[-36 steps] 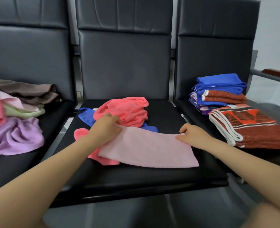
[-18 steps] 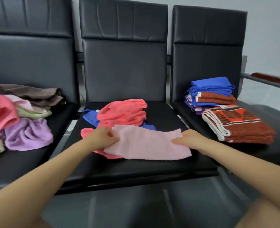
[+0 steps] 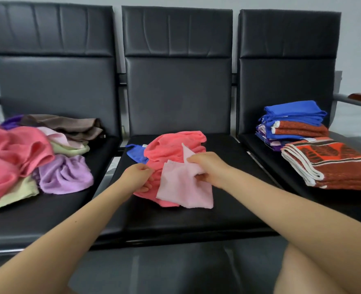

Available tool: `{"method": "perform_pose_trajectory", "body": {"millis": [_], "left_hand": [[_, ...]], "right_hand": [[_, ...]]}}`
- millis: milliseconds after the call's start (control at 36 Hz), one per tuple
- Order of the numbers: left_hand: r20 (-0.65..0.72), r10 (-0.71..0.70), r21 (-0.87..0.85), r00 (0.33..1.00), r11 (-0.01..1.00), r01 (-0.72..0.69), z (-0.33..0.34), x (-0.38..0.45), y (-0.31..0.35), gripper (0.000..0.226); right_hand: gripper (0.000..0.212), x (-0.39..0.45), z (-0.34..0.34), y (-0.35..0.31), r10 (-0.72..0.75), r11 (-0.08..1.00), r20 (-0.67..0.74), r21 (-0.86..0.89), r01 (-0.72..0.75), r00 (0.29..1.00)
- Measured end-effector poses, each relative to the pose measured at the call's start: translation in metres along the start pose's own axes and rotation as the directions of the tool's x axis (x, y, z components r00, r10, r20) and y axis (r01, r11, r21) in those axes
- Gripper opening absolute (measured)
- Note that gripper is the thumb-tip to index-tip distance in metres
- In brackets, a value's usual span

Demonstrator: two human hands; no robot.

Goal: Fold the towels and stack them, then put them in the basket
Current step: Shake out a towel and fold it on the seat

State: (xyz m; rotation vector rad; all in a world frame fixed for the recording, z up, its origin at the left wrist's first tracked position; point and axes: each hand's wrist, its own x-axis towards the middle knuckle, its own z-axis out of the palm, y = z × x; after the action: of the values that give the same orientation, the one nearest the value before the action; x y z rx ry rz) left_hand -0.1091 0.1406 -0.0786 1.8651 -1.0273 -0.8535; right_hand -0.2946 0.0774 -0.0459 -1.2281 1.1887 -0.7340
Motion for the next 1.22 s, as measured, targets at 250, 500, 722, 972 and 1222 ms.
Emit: {"method": "perform_pose_trajectory", "body": {"millis": [250, 500, 722, 972, 1222], "left_hand": [[0.047, 0.017, 0.181, 0.999, 0.983, -0.025, 0.003, 0.0, 0.0, 0.028], [0.041, 0.01, 0.356, 0.999, 0.934, -0.024, 0.014, 0.009, 0.007, 0.037], [0.128, -0.007, 0.096, 0.992, 0.995, -0.005, 0.032, 0.007, 0.02, 0.024], [-0.05, 0.178, 0.022, 0.983, 0.984, -0.177, 0.067, -0.01, 0.047, 0.038], [0.021, 0.333, -0.187, 0.943, 0.928, -0.324, 0.133, -0.024, 0.071, 0.032]], "right_hand": [[0.029, 0.009, 0.022, 0.008, 0.04, 0.966, 0.138, -0.259, -0.003, 0.99], [0.038, 0.012, -0.044, 0.02, -0.147, 0.489, 0.033, -0.866, 0.102, 0.989], [0.038, 0.006, -0.045, 0.032, -0.122, 0.793, 0.115, -0.586, 0.167, 0.986], [0.012, 0.0, -0.054, 0.016, -0.129, 0.96, -0.039, -0.254, 0.115, 0.991], [0.023, -0.005, -0.125, 0.006, -0.106, 0.984, -0.213, -0.166, 0.071, 0.971]]}}
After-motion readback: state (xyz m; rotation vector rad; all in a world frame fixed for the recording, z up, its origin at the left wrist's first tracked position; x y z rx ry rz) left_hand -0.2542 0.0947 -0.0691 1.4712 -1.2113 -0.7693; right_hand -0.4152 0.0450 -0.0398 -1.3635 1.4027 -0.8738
